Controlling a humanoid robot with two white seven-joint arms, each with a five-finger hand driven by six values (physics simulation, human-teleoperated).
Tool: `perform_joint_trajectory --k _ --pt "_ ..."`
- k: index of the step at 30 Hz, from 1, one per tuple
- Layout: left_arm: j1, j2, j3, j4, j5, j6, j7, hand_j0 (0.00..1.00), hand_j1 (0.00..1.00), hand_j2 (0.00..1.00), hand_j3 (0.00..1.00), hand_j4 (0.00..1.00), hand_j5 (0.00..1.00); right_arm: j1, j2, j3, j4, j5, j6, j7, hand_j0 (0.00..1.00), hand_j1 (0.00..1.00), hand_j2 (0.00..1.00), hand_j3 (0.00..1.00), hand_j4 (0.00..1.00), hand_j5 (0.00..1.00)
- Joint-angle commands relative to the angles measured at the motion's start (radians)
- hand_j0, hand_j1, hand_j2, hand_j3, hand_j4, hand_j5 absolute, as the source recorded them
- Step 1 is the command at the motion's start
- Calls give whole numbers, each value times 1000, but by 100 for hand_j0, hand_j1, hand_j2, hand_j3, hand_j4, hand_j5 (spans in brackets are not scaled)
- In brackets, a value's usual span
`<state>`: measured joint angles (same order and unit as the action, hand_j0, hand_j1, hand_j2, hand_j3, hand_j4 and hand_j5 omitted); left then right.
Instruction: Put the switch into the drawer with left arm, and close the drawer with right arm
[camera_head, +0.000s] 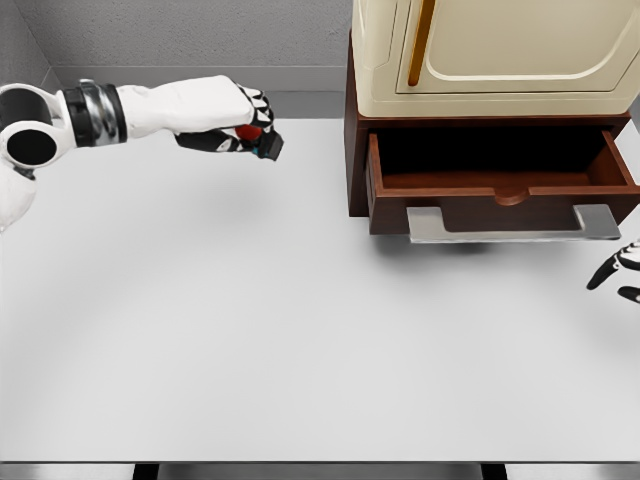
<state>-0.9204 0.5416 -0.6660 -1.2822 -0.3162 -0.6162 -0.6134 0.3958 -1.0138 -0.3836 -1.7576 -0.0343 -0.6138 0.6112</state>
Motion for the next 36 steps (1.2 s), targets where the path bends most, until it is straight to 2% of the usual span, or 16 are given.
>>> perform_joint_trajectory --k 1,3,8,10,15,20,22,25,28,29,30,32,36 --pt "0 -49 -6 -8 19 5 3 33 33 33 33 33 33 0 -2 3 0 -7 3 0 55 55 55 55 55 55" --pt "-3 -77 -7 -40 20 5 3 33 33 33 33 33 33 0 -2 3 0 -7 3 0 55 55 55 55 55 55" --pt "-11 -71 -23 -161 109 5 3 33 33 33 33 33 33 0 -2 3 0 -7 3 0 55 55 55 55 55 55" --pt "-28 -63 -23 -186 141 5 3 33 33 33 33 33 33 0 -2 3 0 -7 3 0 55 55 55 55 55 55" --pt "-57 -49 -23 -212 209 5 3 33 33 33 33 33 33 0 -2 3 0 -7 3 0 55 55 55 55 55 55" --pt "-60 -74 -33 -201 206 5 3 33 33 33 33 33 33 0 -2 5 0 -7 3 0 55 55 55 55 55 55" --pt "-60 -115 -43 -197 200 5 3 33 33 33 33 33 33 0 -2 5 0 -7 3 0 55 55 55 55 55 55" --pt "-61 -209 -50 -112 186 5 3 33 33 33 33 33 33 0 -2 5 0 -7 3 0 55 55 55 55 55 55" --pt "-71 -249 -49 -106 174 5 3 33 33 33 33 33 33 0 -2 5 0 -7 3 0 55 55 55 55 55 55" --pt "-78 -270 -49 -74 166 5 3 33 33 33 33 33 33 0 -2 5 0 -7 3 0 55 55 55 55 55 55" --pt "-84 -327 -50 -16 158 5 3 33 33 33 33 33 33 0 -2 5 0 -7 3 0 55 55 55 55 55 55" --pt "-95 -408 -50 66 85 5 3 33 33 33 33 33 33 0 -2 8 0 -7 3 0 55 55 55 55 55 55" --pt "-100 -497 -50 144 77 5 3 34 34 34 34 34 34 0 -2 9 0 -7 3 0 55 55 55 55 55 55"
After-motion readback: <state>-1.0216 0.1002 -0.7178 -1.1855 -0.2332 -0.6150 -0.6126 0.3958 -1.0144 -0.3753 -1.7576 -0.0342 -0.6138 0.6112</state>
